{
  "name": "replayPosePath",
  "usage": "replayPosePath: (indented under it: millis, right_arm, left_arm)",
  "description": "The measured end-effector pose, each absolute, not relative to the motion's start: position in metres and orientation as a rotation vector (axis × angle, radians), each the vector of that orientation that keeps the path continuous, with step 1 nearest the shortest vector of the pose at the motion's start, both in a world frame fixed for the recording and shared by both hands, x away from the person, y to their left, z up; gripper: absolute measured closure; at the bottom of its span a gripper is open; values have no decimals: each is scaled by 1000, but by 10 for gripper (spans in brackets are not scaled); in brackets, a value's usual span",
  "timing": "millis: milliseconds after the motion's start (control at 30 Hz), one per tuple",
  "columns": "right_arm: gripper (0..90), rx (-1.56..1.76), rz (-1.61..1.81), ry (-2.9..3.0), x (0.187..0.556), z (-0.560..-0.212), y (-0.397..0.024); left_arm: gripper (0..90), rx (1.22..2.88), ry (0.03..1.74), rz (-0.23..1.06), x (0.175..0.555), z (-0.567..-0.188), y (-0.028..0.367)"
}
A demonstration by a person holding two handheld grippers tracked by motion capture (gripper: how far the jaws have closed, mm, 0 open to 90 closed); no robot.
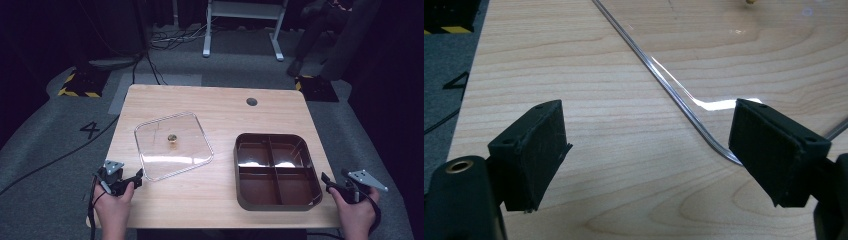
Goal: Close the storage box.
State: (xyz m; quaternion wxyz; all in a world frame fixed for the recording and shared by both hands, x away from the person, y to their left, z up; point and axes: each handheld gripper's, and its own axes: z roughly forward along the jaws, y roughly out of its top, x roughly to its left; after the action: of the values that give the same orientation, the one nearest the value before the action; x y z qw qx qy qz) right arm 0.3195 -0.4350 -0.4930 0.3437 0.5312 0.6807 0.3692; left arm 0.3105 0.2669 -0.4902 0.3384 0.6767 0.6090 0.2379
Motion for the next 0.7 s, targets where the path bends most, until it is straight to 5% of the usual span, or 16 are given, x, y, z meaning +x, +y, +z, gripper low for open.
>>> replayPosePath:
  millis: [433, 700]
  right_arm:
    - [247, 1360, 1046, 1784, 309, -475, -428]
    - [265, 1307, 1128, 1841, 266, -463, -415]
  left_arm:
    - [160, 1726, 1594, 629, 308, -488, 271]
    - [160, 1721, 1584, 629, 305, -486, 271]
